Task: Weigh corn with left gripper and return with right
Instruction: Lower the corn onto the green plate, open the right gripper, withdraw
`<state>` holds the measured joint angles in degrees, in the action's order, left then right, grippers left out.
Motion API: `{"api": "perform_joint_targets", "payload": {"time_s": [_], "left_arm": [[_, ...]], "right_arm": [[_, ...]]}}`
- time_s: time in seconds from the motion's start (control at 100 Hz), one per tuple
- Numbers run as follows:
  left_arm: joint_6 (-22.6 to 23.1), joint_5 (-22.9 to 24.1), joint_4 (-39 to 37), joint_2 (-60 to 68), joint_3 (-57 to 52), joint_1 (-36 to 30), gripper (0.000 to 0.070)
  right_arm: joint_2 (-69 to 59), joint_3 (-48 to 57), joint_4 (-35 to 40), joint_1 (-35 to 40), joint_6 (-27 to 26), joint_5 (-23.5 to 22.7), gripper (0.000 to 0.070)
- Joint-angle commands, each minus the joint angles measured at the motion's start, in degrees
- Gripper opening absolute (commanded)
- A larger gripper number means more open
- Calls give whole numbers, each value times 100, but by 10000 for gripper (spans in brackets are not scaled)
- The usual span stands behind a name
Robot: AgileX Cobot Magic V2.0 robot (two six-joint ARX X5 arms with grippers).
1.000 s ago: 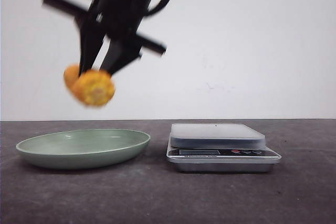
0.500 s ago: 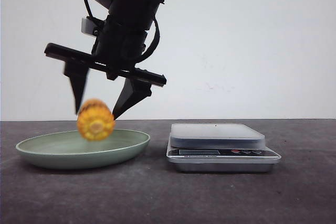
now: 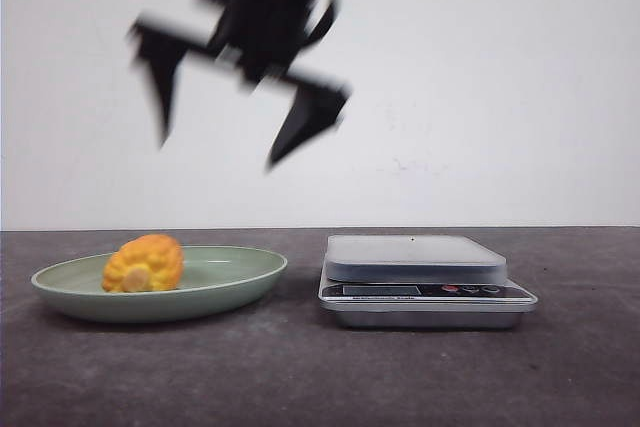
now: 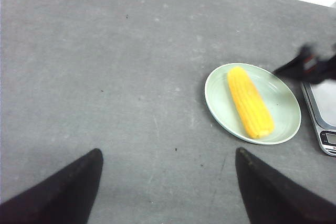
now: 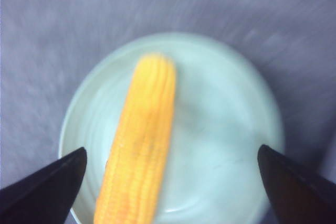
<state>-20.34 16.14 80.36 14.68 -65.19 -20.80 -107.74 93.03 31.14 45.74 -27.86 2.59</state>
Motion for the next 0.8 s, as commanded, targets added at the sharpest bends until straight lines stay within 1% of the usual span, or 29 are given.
{"api": "perform_joint_targets", "payload": {"time_s": [0.0, 0.13, 0.22, 0.29, 0.37, 0.49, 0.52, 0.58, 0.67, 0.79], "left_arm": [[22, -13, -55, 28, -63, -11, 474], [33, -13, -59, 28, -63, -11, 474], [39, -13, -59, 28, -63, -11, 474], [63, -13, -63, 28, -63, -11, 474], [83, -13, -66, 28, -63, -11, 474], [81, -17, -61, 28, -63, -11, 474], [81, -17, -61, 31, -63, -11, 474], [79, -17, -61, 28, -63, -11, 474], [33, -15, -66, 28, -63, -11, 474], [-31, -15, -92, 28, -63, -11, 474]], "right_arm": [[457, 120, 122, -203, 350, 44, 659], [1453, 120, 584, -743, 728, 39, 654], [2249, 120, 1036, -1161, 1051, 28, 651], [2970, 120, 1458, -1530, 1340, 31, 609], [3705, 120, 1856, -1926, 1506, 28, 602], [4835, 120, 2509, -2500, 1598, 61, 604], [5090, 118, 2684, -2614, 1663, 144, 604], [5600, 107, 3080, -2767, 1764, 507, 605], [6192, 103, 3585, -2798, 1893, 986, 605], [7012, -2, 4063, -2798, 1779, 1019, 605]]}}
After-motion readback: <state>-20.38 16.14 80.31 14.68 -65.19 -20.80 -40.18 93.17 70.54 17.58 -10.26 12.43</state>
